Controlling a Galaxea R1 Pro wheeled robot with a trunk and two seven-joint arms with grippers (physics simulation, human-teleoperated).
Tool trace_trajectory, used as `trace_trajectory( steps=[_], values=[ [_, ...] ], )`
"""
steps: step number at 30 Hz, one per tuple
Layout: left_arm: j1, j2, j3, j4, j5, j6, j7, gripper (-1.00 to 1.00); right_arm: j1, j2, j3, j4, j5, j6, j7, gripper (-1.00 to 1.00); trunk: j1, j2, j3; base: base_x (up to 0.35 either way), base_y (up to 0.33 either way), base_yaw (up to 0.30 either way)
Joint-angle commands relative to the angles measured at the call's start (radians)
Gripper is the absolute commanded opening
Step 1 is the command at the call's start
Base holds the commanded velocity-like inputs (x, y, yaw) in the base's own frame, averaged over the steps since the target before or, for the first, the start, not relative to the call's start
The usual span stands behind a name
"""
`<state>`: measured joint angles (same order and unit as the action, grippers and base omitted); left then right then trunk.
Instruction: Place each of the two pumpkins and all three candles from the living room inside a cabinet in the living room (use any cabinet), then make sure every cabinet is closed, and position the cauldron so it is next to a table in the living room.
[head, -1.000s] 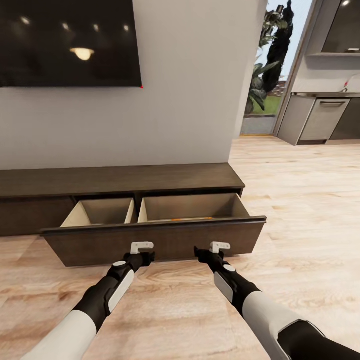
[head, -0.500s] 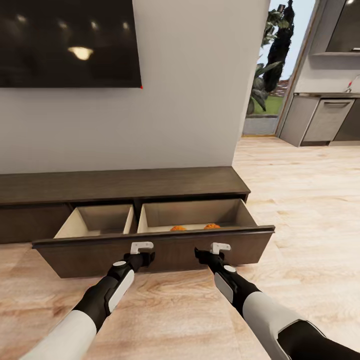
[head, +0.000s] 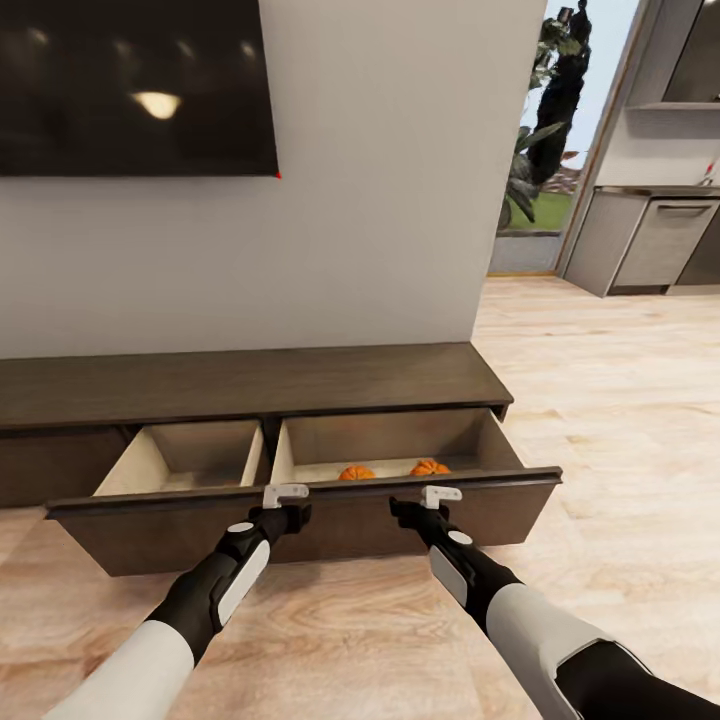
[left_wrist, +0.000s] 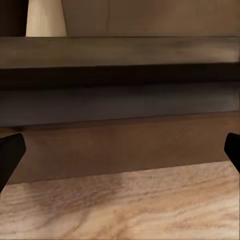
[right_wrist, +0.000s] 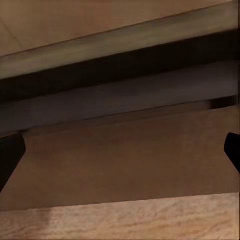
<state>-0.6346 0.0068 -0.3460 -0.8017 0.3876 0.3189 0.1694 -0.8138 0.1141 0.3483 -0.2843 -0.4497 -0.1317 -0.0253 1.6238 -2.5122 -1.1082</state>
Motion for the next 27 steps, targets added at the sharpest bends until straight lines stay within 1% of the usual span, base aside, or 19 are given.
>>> trace_trajectory(
  steps=[1, 3, 6, 10, 12, 27],
  values=[
    [0.000, 0.001, -0.004, -0.002, 0.010, 0.003, 0.009, 1.00, -0.001, -0.001, 0.003, 0.001, -0.009, -0.006, -0.004, 1.00, 0.000, 0.000, -0.001, 0.312, 0.046, 0.000],
    [0.000, 0.001, -0.004, -0.002, 0.010, 0.003, 0.009, 1.00, -0.001, -0.001, 0.003, 0.001, -0.009, -0.005, -0.004, 1.00, 0.000, 0.000, -0.001, 0.229, 0.046, 0.000],
    [0.000, 0.001, -0.003, -0.002, 0.010, 0.003, 0.008, 1.00, -0.001, -0.001, 0.003, 0.001, -0.009, -0.005, -0.004, 1.00, 0.000, 0.000, -0.001, 0.062, 0.013, 0.000],
    [0.000, 0.001, -0.001, -0.002, 0.010, 0.003, 0.007, 1.00, -0.001, -0.002, 0.003, 0.001, -0.009, -0.005, -0.004, 1.00, 0.000, 0.000, -0.001, 0.010, 0.002, 0.000],
    [0.000, 0.001, 0.001, -0.002, 0.010, 0.003, 0.007, 1.00, -0.001, -0.002, 0.003, 0.001, -0.009, -0.005, -0.004, 1.00, 0.001, -0.001, -0.009, 0.002, 0.000, 0.000],
    [0.000, 0.002, 0.004, -0.002, 0.010, 0.003, 0.007, 1.00, -0.001, -0.002, 0.003, 0.001, -0.009, -0.005, -0.004, 1.00, 0.001, -0.001, -0.009, 0.000, 0.000, 0.000]
  ],
)
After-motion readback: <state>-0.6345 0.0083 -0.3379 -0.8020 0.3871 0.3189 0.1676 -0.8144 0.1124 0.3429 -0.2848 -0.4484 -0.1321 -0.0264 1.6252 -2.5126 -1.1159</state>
